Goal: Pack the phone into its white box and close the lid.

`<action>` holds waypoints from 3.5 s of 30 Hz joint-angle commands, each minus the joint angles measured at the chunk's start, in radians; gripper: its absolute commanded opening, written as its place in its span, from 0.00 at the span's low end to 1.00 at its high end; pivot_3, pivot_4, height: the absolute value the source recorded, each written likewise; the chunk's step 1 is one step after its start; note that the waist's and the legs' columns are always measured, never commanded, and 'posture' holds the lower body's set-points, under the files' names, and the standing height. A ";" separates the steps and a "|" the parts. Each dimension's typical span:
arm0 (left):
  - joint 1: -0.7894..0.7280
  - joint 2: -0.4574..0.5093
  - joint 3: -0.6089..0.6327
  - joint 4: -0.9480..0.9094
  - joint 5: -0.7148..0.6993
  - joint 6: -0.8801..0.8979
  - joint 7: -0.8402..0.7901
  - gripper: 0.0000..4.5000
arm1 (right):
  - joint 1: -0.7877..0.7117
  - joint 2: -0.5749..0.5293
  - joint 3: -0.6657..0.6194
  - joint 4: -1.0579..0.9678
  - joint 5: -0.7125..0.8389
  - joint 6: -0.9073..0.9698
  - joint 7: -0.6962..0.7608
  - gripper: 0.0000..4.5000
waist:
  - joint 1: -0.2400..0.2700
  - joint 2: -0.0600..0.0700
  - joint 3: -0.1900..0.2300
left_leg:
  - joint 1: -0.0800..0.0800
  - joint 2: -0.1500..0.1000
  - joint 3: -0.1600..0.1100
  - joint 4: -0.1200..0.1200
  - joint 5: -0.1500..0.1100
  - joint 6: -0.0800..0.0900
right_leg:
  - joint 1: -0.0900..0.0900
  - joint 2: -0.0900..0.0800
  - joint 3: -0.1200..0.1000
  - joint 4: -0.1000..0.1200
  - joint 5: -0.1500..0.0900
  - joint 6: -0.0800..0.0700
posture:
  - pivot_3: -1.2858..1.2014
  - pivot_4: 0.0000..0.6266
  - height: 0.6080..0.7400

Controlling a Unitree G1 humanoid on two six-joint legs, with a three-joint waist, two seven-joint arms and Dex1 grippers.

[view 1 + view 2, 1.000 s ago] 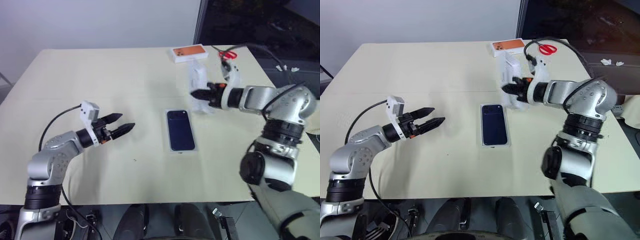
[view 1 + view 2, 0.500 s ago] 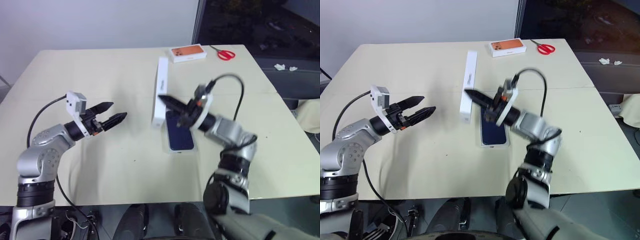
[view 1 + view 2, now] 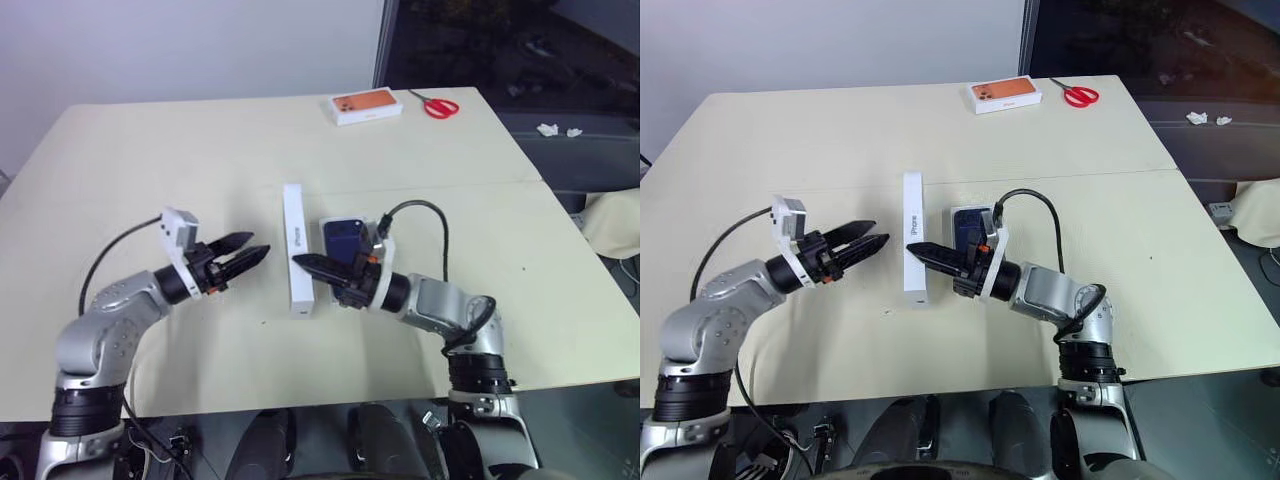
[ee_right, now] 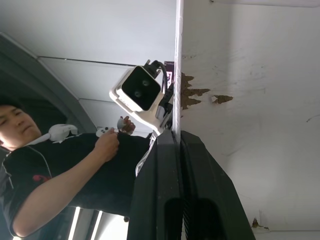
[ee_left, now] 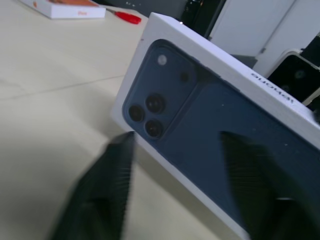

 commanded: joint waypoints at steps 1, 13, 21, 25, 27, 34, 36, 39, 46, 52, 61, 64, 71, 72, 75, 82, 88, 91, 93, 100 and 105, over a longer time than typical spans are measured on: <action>0.013 -0.012 -0.018 -0.033 -0.013 -0.015 -0.007 0.14 | -0.018 -0.019 0.031 0.003 0.023 -0.041 0.048 0.00 | 0.000 0.000 0.000 | 0.000 0.000 0.000 0.000 0.000 0.000 | 0.000 0.000 0.000 0.000 0.000 0.000 | 0.52 0.24 1.00; -0.025 -0.145 -0.142 0.043 0.093 -0.112 0.038 0.01 | -0.049 -0.100 0.058 0.042 -0.147 -0.067 0.206 0.00 | 0.008 0.000 0.000 | 0.000 0.000 0.000 0.000 0.000 0.000 | 0.001 0.000 0.000 -0.001 0.000 0.000 | 0.52 0.24 1.00; -0.064 -0.196 -0.188 0.094 0.124 -0.138 0.031 0.00 | -0.071 -0.126 0.032 0.077 -0.241 -0.069 0.275 0.33 | 0.007 -0.001 0.000 | 0.000 0.000 0.000 0.000 0.000 0.000 | 0.001 0.000 0.000 -0.001 0.000 0.000 | 0.52 0.24 1.00; -0.068 -0.209 -0.200 0.111 0.129 -0.146 0.027 0.00 | -0.090 -0.172 0.014 0.072 -0.256 -0.048 0.293 0.79 | 0.014 -0.001 0.000 | 0.000 0.000 0.000 0.001 0.000 0.000 | 0.002 0.000 0.000 -0.001 0.000 0.000 | 0.52 0.24 1.00; -0.070 -0.222 -0.215 0.109 0.134 -0.147 0.028 0.00 | -0.128 -0.269 -0.003 0.046 -0.303 -0.016 0.364 0.89 | 0.023 0.000 0.000 | 0.000 0.000 0.000 0.001 0.000 0.000 | 0.002 0.000 0.000 -0.001 0.000 0.000 | 0.52 0.24 1.00; -0.094 -0.252 -0.233 0.131 0.139 -0.156 0.028 0.00 | -0.232 -0.537 -0.003 0.058 -0.555 -0.014 0.663 0.89 | 0.031 -0.001 0.001 | 0.000 0.000 0.000 0.001 -0.001 0.001 | 0.002 0.000 -0.001 -0.003 0.000 0.000 | 0.52 0.24 1.00; -0.101 -0.265 -0.242 0.147 0.147 -0.161 0.026 0.00 | -0.248 -0.576 -0.001 0.083 -0.626 -0.032 0.734 0.89 | 0.031 -0.001 0.001 | 0.000 0.000 0.000 0.001 -0.001 0.001 | 0.003 0.000 -0.001 -0.003 0.000 0.000 | 0.52 0.24 1.00; -0.132 -0.295 -0.266 0.201 0.171 -0.186 0.018 0.00 | -0.246 -0.614 0.065 0.076 -0.795 -0.113 0.844 0.89 | 0.031 -0.001 0.001 | 0.000 0.000 0.000 0.002 -0.001 0.001 | 0.003 0.000 -0.002 -0.004 0.000 0.000 | 0.52 0.24 1.00; -0.211 -0.346 -0.298 0.295 0.208 -0.225 -0.005 0.00 | -0.251 -0.601 0.184 0.050 -1.119 -0.338 0.969 0.89 | 0.031 -0.001 0.001 | 0.000 0.000 0.000 0.002 -0.001 0.001 | 0.003 0.000 -0.002 -0.004 0.000 0.000 | 0.52 0.24 1.00; -0.182 -0.283 -0.248 0.220 0.191 -0.196 -0.008 0.00 | -0.265 -0.565 0.167 0.057 -1.247 -0.433 0.982 0.84 | 0.030 -0.002 0.002 | 0.000 0.000 0.000 0.002 -0.001 0.001 | 0.003 0.000 -0.002 -0.004 0.000 0.000 | 0.52 0.24 1.00; -0.086 -0.135 -0.157 0.007 0.093 -0.057 0.005 0.00 | -0.237 -0.545 0.195 0.012 -1.361 -0.485 1.040 0.01 | 0.031 -0.002 0.002 | 0.000 0.000 -0.001 0.001 -0.001 0.001 | 0.003 -0.001 -0.001 -0.004 0.000 0.000 | 0.52 0.24 1.00; -0.006 -0.056 -0.141 -0.057 0.065 0.014 -0.007 0.00 | -0.221 -0.549 0.221 -0.010 -1.417 -0.528 1.065 0.01 | 0.029 -0.002 0.002 | 0.000 0.000 -0.001 0.001 -0.001 0.001 | 0.003 -0.001 -0.001 -0.004 0.000 0.000 | 0.52 0.24 1.00; 0.055 -0.044 -0.192 0.031 0.169 -0.050 0.035 0.00 | -0.167 -0.556 0.283 -0.034 -1.535 -0.617 1.136 0.01 | 0.038 -0.001 0.002 | 0.000 0.000 -0.001 0.001 -0.001 0.001 | 0.003 -0.002 -0.001 -0.004 0.000 0.000 | 0.52 0.24 1.00; 0.047 -0.062 -0.196 0.050 0.169 -0.055 0.040 0.00 | -0.162 -0.551 0.281 -0.037 -1.535 -0.613 1.143 0.01 | 0.039 -0.001 0.002 | 0.000 -0.001 -0.001 0.001 -0.001 0.001 | 0.003 -0.002 -0.002 -0.005 0.000 0.000 | 0.52 0.24 1.00; 0.018 -0.111 -0.222 0.110 0.199 -0.099 0.040 0.00 | -0.159 -0.532 0.262 -0.045 -1.522 -0.584 1.146 0.01 | 0.041 -0.002 0.002 | 0.000 -0.001 -0.001 0.001 -0.001 0.001 | 0.004 -0.002 -0.002 -0.006 0.000 0.000 | 0.52 0.24 1.00; -0.087 -0.229 -0.280 0.211 0.240 -0.143 0.055 0.00 | -0.137 -0.509 0.211 -0.101 -1.481 -0.515 1.133 0.01 | 0.045 -0.002 0.002 | 0.000 -0.001 -0.001 0.001 -0.001 0.001 | 0.004 -0.002 -0.002 -0.006 0.000 0.000 | 0.52 0.24 1.00; -0.132 -0.266 -0.285 0.261 0.259 -0.156 0.046 0.00 | -0.120 -0.504 0.204 -0.132 -1.507 -0.499 1.116 0.01 | 0.048 -0.002 0.002 | 0.000 -0.001 -0.001 0.001 -0.001 0.001 | 0.003 -0.002 -0.002 -0.006 0.000 0.000 | 0.52 0.24 1.00; -0.145 -0.276 -0.284 0.269 0.262 -0.158 0.045 0.00 | -0.105 -0.514 0.206 -0.136 -1.525 -0.513 1.118 0.01 | 0.050 -0.002 0.002 | 0.000 -0.001 -0.001 0.001 -0.001 0.001 | 0.004 -0.002 -0.002 -0.006 0.000 0.000 | 0.52 0.24 1.00; -0.159 -0.289 -0.278 0.273 0.257 -0.156 0.051 0.00 | -0.102 -0.515 0.197 -0.126 -1.534 -0.517 1.113 0.01 | 0.051 -0.002 0.002 | 0.000 -0.001 -0.001 0.001 -0.001 0.001 | 0.004 -0.002 -0.002 -0.006 0.000 0.000 | 0.52 0.24 1.00; -0.197 -0.318 -0.281 0.305 0.273 -0.176 0.058 0.00 | -0.103 -0.502 0.193 -0.105 -1.560 -0.528 1.108 0.01 | 0.053 -0.002 0.002 | 0.000 -0.001 -0.001 0.001 -0.001 0.001 | 0.004 -0.002 -0.002 -0.006 0.000 0.000 | 0.52 0.24 1.00; -0.218 -0.330 -0.288 0.339 0.288 -0.187 0.052 0.00 | -0.103 -0.502 0.190 -0.100 -1.576 -0.533 1.106 0.01 | 0.053 -0.002 0.002 | 0.000 -0.001 -0.001 0.001 -0.001 0.000 | 0.004 -0.001 -0.002 -0.005 0.000 0.000 | 0.52 0.24 1.00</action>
